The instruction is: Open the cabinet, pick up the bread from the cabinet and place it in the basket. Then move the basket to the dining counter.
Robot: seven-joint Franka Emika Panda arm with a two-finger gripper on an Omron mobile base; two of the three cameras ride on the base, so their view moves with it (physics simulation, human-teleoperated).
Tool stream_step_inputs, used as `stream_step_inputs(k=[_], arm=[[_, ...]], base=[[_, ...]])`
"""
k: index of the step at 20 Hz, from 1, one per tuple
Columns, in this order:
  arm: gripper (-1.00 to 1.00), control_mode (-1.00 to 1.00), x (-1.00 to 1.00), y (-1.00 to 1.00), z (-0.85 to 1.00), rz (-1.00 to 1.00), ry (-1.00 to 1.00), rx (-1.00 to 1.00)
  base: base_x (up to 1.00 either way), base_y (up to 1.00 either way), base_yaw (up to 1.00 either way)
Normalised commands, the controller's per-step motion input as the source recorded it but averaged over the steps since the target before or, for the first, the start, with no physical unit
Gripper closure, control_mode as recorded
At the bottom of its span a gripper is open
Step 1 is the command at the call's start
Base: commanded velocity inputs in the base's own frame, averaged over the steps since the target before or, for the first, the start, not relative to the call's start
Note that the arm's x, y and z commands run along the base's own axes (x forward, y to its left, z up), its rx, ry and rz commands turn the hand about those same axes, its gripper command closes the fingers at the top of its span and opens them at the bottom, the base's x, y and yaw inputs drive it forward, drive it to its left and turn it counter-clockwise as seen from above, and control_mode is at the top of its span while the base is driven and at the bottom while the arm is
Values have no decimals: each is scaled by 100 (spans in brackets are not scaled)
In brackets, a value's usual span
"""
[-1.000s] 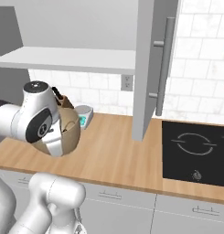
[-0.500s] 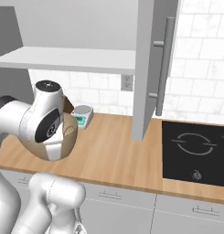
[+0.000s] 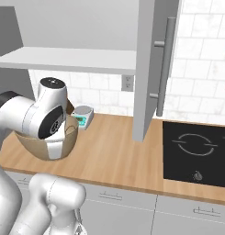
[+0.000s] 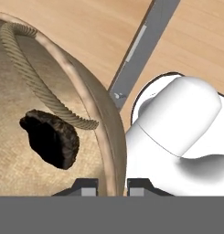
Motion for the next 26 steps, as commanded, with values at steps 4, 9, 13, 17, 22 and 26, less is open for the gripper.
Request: stream_step_inputs(k=[4, 9, 13, 17, 22, 26], arm=[[100, -100, 0, 0, 0, 0, 0, 0], [100, -100, 0, 0, 0, 0, 0, 0], [100, 100, -24, 0, 0, 1, -1, 0], [100, 100, 0, 0, 0, 0, 0, 0], [100, 100, 0, 0, 0, 0, 0, 0], [100, 100, 0, 0, 0, 0, 0, 0]], base=[[0, 0, 0], [0, 0, 0], [-32, 0, 0], [-78, 0, 0], [-80, 0, 0], [-79, 0, -10]])
